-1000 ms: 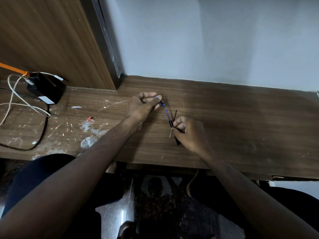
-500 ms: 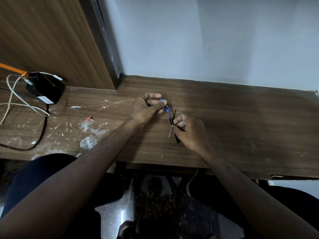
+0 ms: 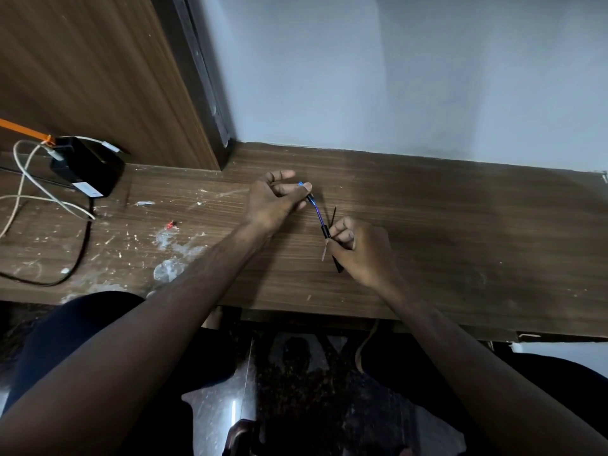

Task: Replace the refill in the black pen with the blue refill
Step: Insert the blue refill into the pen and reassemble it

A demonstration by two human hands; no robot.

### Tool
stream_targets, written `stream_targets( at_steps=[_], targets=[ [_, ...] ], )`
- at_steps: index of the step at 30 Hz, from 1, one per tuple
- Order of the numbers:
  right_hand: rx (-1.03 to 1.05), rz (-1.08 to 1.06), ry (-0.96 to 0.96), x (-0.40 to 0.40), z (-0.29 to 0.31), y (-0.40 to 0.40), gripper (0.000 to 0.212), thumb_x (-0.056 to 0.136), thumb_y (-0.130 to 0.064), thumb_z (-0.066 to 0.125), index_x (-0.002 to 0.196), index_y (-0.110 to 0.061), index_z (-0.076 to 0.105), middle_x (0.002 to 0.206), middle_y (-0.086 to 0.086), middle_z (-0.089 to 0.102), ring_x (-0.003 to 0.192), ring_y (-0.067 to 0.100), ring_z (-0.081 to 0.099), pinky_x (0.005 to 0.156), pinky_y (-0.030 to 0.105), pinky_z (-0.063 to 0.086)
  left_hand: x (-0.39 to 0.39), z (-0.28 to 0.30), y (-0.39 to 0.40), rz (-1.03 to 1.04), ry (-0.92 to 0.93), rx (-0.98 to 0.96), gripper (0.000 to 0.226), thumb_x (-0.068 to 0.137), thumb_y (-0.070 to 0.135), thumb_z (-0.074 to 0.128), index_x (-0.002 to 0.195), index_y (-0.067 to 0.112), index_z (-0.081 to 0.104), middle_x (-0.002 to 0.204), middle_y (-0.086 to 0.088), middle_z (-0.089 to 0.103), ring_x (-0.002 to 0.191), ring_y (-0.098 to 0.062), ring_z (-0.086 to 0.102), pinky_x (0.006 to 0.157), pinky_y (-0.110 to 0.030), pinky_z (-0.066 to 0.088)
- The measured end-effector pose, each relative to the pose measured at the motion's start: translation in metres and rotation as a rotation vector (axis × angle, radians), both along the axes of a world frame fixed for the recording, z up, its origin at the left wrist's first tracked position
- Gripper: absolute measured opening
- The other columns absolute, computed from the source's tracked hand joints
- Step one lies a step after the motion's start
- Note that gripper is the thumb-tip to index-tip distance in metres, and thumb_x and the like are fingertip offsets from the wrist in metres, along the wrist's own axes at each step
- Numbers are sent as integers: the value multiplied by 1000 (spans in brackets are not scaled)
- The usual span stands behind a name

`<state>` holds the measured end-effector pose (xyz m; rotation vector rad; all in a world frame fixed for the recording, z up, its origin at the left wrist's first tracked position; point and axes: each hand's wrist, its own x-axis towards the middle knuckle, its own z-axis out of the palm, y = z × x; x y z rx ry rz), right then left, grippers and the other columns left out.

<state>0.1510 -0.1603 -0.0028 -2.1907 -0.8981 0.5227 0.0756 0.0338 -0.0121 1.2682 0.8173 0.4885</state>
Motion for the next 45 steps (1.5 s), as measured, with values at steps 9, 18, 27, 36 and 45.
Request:
stream_targets(
  at_steps=[9,18,27,36,45],
  targets=[
    [20,-44,-56,-1,1,-1,13,95,-22,76,108,-19,75,87,-10,79,70,2,72,69,26,58,-3,-3,-22,-229,70,67,39,86,21,89,116,20,64,81,3,83,82,-19,78,88,-38,64],
    [178,-225,210,-1,6,3,17,109,-24,57,119,-21,70,92,-7,75,70,-1,64,73,27,56,1,4,-26,-182,-77,-125,31,93,7,79,119,13,63,78,3,82,75,-3,78,65,-16,61],
    [204,-272,349,-4,6,5,28,110,-37,54,108,-21,77,75,-7,68,60,9,54,66,36,47,0,7,-28,-196,-109,-152,34,94,9,79,123,15,63,87,4,84,80,-3,76,70,-17,61],
    [220,-274,369,-6,8,7,27,109,-35,56,105,-16,76,78,2,74,61,8,57,66,35,49,-1,10,-30,-213,-109,-161,38,93,9,79,127,13,60,88,4,84,82,-3,76,71,-16,61],
    [215,-226,313,-5,7,6,31,111,-33,54,107,-14,78,86,7,79,67,14,64,68,34,53,-2,11,-30,-222,-125,-176,38,92,10,80,124,17,61,93,1,84,85,-6,78,75,-18,62]
  ],
)
